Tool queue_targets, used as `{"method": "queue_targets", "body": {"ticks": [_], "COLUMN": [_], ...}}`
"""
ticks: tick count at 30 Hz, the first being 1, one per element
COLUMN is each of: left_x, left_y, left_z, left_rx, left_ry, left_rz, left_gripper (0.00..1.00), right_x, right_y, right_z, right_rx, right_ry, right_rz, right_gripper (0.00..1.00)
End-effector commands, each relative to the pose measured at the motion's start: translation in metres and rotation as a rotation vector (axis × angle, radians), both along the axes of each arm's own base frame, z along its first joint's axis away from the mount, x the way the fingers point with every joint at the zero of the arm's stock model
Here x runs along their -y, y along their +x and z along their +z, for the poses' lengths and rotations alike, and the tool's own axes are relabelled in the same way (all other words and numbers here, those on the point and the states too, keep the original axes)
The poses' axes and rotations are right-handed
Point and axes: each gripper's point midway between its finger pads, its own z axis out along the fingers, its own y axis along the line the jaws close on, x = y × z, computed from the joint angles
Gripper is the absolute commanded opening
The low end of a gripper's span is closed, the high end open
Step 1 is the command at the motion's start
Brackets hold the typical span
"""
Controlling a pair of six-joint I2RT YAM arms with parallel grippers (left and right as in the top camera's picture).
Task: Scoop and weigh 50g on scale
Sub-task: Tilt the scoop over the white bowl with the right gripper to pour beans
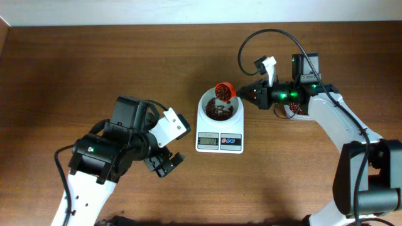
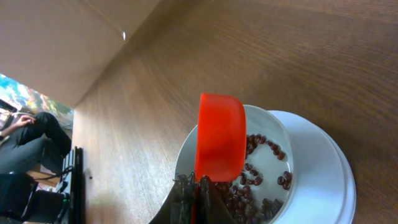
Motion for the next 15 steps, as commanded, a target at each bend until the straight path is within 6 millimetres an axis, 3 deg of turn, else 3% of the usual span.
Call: {"method": "queue_targets", "body": {"ticks": [1,8,15], "left_x": [0.0,0.0,0.0], "left_y": [0.001,0.001,0.001], "left_z": [0.009,0.009,0.009], "left_rx": [0.019,0.019,0.019], "left_ry": [-0.016,-0.016,-0.016], "left_rz": [0.014,0.014,0.014], "left_gripper": [0.99,0.99,0.99], "right_x": [-0.002,0.009,0.003], "right_y": [-0.003,-0.001,-0.014], "right_z": [-0.008,-0.012,0.012], "right_rx": [0.01,-0.013,-0.016], "right_ry": [-0.035,-0.051,0.095], "right_rz": [0.011,-0.02,0.061], "right_gripper": [0.04,0.04,0.04]}}
